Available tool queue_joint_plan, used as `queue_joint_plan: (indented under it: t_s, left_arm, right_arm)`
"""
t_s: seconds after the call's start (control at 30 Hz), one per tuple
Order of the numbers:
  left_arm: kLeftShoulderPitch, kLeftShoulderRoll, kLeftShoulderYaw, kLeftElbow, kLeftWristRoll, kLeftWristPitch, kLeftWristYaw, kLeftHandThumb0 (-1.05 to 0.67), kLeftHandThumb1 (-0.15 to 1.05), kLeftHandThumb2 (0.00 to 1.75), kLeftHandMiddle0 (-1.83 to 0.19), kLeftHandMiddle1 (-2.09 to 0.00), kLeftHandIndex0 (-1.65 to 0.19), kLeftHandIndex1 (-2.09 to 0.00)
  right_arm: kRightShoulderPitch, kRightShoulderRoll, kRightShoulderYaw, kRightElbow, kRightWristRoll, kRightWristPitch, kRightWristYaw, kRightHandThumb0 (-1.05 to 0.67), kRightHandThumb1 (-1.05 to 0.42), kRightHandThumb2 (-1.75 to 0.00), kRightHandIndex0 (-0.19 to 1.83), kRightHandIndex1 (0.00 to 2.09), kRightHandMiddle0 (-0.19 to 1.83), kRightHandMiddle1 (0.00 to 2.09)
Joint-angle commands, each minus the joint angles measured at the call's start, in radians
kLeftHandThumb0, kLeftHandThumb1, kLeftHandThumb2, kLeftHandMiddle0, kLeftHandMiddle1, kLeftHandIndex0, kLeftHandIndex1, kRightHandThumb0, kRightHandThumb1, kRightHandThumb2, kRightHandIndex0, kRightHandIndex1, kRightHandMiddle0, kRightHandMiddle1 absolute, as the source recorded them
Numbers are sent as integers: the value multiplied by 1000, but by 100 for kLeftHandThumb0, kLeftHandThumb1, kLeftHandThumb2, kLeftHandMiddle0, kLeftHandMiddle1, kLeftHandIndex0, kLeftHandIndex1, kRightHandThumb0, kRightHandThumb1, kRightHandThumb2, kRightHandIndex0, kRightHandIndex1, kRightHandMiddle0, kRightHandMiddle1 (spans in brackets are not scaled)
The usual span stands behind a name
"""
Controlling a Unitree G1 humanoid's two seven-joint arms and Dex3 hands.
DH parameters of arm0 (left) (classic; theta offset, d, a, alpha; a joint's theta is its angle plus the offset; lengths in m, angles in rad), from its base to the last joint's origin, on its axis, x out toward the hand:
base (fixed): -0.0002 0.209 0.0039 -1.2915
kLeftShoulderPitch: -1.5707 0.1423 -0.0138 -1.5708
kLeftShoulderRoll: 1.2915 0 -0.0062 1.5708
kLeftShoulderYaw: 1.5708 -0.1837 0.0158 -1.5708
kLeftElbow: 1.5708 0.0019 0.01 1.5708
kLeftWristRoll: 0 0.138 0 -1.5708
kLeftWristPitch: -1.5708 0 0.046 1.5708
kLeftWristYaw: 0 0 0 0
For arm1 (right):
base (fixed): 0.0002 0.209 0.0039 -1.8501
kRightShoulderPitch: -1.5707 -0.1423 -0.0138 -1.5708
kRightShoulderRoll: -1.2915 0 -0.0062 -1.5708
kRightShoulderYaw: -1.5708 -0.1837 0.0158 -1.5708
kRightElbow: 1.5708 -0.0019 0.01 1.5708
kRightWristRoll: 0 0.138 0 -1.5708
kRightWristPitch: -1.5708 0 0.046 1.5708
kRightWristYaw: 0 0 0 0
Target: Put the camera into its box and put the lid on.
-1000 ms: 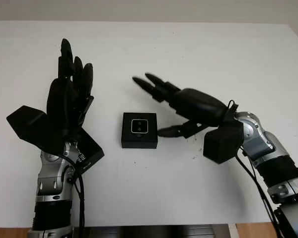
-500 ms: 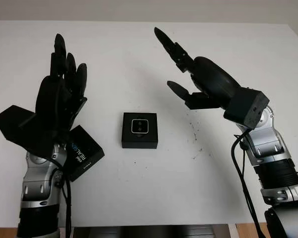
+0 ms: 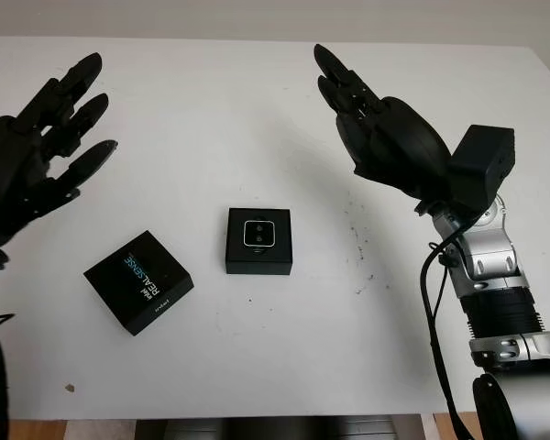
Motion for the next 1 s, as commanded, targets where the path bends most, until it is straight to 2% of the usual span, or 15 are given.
queue_joint_plan:
  t_s: [0.0,0.07,0.1,0.2,0.43,0.57,0.63,0.8,0.97]
  left_arm:
    - [32,75,11,-42,20,20,-44,-65,95,8,-11,-3,-4,-6]
    - [58,152,5,-74,105,-2,-74,-60,91,6,-6,-2,0,-4]
    - [69,187,2,-82,149,-26,-88,-49,85,3,-6,-3,-2,-5]
    - [86,263,-16,-87,266,-104,-110,-36,81,3,-7,-5,-4,-6]
    - [68,382,-60,-116,402,-144,-186,-23,82,5,-18,-9,-13,-9]
    - [49,442,-98,-85,455,-232,-211,-26,84,6,-25,-9,-19,-10]
    - [39,466,-117,-67,465,-269,-231,-28,85,6,-24,-7,-20,-10]
    - [21,532,-174,-17,543,-429,-248,-37,81,4,-17,-4,-14,-5]
    - [18,545,-205,-18,602,-481,-253,-41,78,4,-13,-4,-9,-3]
  right_arm:
    - [-15,3,-16,4,9,4,1,-76,-105,-69,-19,2,-17,2]
    - [-13,1,-20,4,8,8,2,-75,-105,-69,-19,1,-17,2]
    - [-10,-1,-21,0,8,13,1,-76,-105,-68,-19,1,-17,2]
    - [-4,-1,-25,-2,8,17,5,-74,-105,-68,-19,0,-17,2]
    - [-1,4,-25,-8,-2,22,-6,-71,-105,-71,-19,0,-17,3]
    - [-8,6,-27,3,-3,26,-12,-72,-105,-70,-19,1,-17,3]
    - [-8,5,-27,7,-5,23,-12,-73,-105,-70,-19,1,-17,3]
    - [-8,8,-27,6,-8,24,-18,-72,-105,-71,-19,0,-18,3]
    - [-10,12,-26,6,-7,36,-28,-73,-105,-70,-19,1,-17,4]
